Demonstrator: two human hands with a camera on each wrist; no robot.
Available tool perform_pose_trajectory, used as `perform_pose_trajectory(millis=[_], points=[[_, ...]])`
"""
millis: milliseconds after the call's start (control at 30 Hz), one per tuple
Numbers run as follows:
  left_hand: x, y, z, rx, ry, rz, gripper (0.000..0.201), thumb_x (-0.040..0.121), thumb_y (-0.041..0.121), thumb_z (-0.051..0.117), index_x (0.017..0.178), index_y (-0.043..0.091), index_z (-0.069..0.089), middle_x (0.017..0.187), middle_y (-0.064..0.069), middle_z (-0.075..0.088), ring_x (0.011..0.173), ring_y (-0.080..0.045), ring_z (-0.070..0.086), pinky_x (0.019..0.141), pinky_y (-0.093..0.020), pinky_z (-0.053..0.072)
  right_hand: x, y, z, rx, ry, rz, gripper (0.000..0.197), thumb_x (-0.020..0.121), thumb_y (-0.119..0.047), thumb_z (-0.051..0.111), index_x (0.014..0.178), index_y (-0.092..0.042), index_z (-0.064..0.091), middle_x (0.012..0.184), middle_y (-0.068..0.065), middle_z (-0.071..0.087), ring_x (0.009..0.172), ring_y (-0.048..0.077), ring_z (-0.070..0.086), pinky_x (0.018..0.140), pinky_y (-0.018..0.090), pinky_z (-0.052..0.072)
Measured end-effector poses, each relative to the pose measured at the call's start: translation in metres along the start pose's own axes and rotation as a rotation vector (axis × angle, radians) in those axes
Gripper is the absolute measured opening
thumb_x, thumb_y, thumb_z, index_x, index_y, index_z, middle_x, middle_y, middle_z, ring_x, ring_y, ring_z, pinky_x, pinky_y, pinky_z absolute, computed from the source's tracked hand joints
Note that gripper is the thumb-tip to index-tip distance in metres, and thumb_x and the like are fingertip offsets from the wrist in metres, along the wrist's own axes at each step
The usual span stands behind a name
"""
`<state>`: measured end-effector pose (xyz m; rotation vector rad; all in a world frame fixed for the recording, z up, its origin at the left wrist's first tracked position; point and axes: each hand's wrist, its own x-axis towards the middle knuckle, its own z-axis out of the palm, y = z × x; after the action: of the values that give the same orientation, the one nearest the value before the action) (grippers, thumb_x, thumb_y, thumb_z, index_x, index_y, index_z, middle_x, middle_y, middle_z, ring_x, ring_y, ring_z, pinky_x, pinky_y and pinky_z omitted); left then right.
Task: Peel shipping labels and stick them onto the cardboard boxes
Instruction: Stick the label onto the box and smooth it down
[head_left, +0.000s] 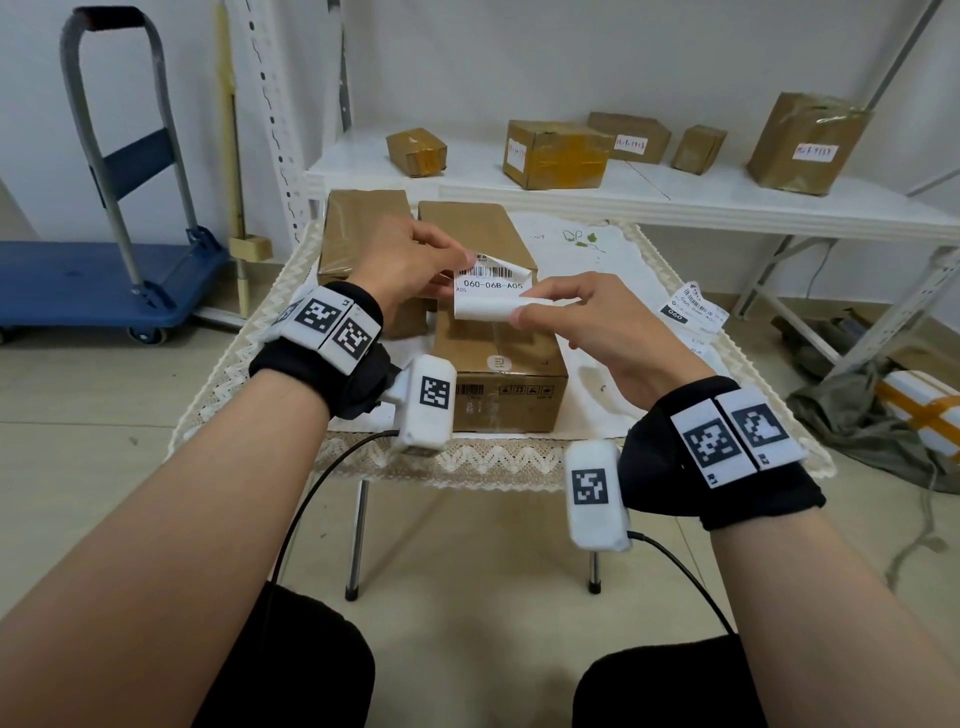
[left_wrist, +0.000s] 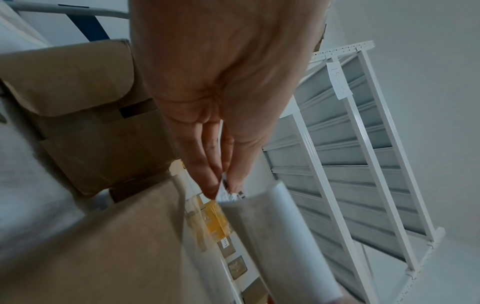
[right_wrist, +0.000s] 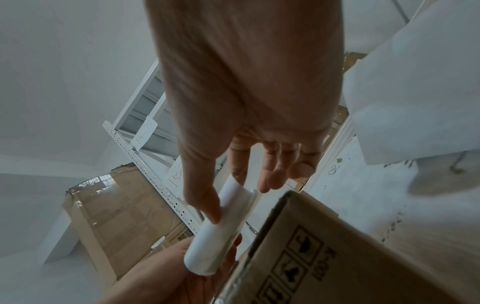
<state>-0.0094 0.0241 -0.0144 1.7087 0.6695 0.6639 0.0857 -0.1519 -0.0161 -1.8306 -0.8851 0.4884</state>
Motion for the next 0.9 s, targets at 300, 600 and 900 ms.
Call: perform_pose_trajectory(millis=[300, 600, 900], points=[[0.003, -0.003, 0.001, 0.005, 0.025, 0.012, 0.023, 0.087, 0.002, 0.075, 0.105, -0.012, 0.071, 0.102, -0.021, 0.074, 0.074, -0.016, 0.071, 0.061, -0.017, 0.06, -0.001, 0.0, 0.002, -0.018, -0.032, 0.004, 0.007, 0.084, -0.009, 0.079, 0.089, -0.014, 0.079, 0.078, -0.005, 0.066, 0.051, -0.011, 0.052, 0.05, 0.002, 0.034], [0.011, -0.008, 0.0, 0.135, 0.05, -0.026, 0.019, 0.081, 0.018, 0.084, 0.095, 0.006, 0.079, 0.082, 0.001, 0.071, 0.073, -0.006, 0.057, 0.058, -0.014, 0.047, -0.003, -0.003, 0.003, 0.0, -0.044, 0.011, 0.01, 0.085, -0.003, 0.077, 0.094, -0.007, 0.076, 0.073, -0.009, 0.06, 0.047, -0.011, 0.051, 0.047, 0.002, 0.033], [0.014, -0.01, 0.001, 0.174, 0.067, -0.035, 0.018, 0.08, 0.019, 0.085, 0.092, 0.007, 0.08, 0.089, -0.003, 0.074, 0.075, -0.008, 0.058, 0.059, -0.017, 0.047, -0.004, -0.003, 0.004, -0.024, -0.065, 0.018, 0.01, 0.085, 0.0, 0.076, 0.09, -0.009, 0.075, 0.071, -0.007, 0.061, 0.049, -0.013, 0.052, 0.05, 0.002, 0.035]])
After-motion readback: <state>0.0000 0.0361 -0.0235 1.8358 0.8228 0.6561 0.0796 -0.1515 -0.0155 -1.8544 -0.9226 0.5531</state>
